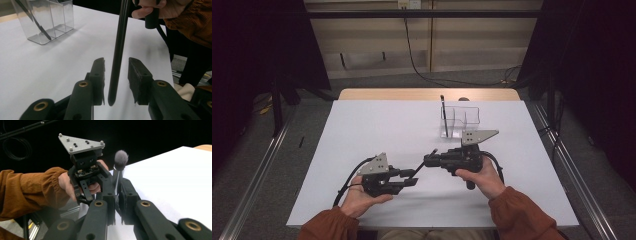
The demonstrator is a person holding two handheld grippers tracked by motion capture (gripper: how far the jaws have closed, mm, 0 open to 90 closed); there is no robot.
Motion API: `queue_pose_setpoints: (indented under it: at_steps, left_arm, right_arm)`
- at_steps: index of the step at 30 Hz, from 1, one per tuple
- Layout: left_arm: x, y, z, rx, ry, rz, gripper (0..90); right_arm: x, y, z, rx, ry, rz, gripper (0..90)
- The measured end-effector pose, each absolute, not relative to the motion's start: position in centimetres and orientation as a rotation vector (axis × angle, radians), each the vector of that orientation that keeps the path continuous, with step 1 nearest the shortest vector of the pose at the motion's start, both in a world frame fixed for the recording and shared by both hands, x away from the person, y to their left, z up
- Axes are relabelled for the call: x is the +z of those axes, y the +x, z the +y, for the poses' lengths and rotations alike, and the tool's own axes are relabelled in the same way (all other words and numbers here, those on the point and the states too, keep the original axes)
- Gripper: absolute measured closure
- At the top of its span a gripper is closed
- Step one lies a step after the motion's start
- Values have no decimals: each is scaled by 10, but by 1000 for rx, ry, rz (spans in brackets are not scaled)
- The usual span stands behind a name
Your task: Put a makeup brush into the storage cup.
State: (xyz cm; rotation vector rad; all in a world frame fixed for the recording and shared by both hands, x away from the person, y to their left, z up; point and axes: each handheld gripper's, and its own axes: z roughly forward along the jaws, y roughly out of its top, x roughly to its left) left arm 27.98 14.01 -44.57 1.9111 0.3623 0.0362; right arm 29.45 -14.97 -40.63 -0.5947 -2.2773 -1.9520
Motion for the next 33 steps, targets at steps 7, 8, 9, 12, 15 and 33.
queue_pose_setpoints:
  at_steps: [7,8,9,12,15,33]
  left_arm:
    - [-444,279,141,55,1902,408,498]
    - [-444,279,142,65,1904,413,467]
    - [-444,279,142,66,1905,415,456]
    - [-444,281,144,47,1911,465,398]
    - [-444,281,146,60,1897,474,376]
    - [-433,283,166,158,1821,657,30]
  right_arm:
    - [-404,294,-154,-1969,-605,-2281,841]
    - [-404,294,-155,-1969,-605,-2284,841]
    - [-403,294,-156,-1969,-606,-2285,841]
    - [-403,294,-158,-1968,-621,-2287,841]
    - [-403,294,-160,-1969,-626,-2294,842]
    - [-401,295,-169,-1943,-660,-2342,841]
